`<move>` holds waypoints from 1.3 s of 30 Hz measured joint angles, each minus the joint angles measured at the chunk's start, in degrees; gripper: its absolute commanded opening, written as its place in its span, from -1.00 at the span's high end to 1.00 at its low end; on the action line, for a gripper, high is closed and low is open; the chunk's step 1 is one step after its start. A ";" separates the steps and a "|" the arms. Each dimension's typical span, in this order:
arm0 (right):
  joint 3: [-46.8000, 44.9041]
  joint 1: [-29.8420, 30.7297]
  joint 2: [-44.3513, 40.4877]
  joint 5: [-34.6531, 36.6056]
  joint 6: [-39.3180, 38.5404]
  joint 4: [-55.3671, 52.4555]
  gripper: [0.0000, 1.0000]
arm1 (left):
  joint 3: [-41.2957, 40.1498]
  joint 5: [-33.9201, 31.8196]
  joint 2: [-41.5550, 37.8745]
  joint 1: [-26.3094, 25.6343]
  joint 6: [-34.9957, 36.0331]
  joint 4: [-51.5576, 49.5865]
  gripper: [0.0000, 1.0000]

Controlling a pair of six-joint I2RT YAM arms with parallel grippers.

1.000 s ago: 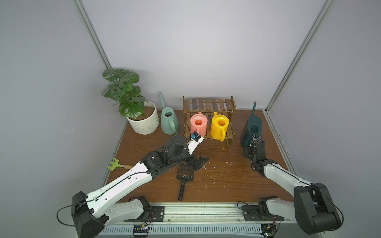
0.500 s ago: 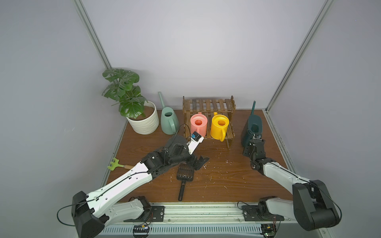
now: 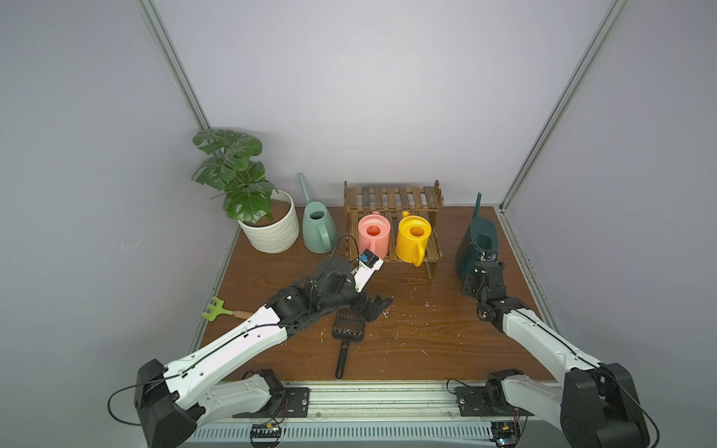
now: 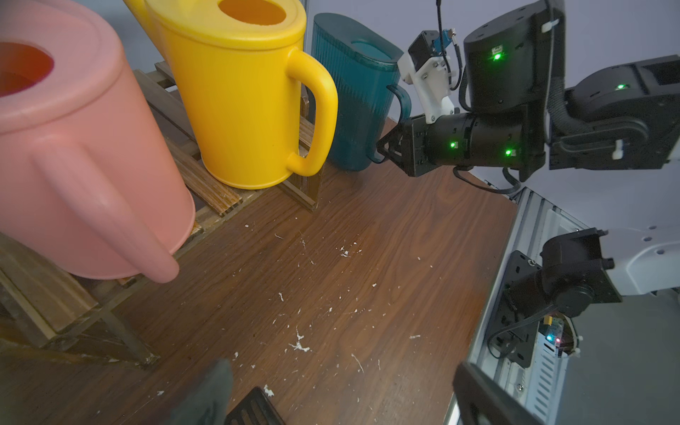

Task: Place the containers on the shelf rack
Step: 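Pick up a container from the corner of the board, then place the container on the shelf.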

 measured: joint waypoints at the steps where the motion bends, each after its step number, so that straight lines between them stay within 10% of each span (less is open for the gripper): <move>1: 0.59 0.00 -0.81 -0.09 -0.07 -1.01 0.81 | 0.00 0.02 0.00 0.00 -0.02 0.00 -0.93; 39: 48.52 0.26 -9.70 -6.80 -2.54 -45.09 0.97 | -1.16 -0.15 -0.42 0.00 -1.55 2.60 -0.93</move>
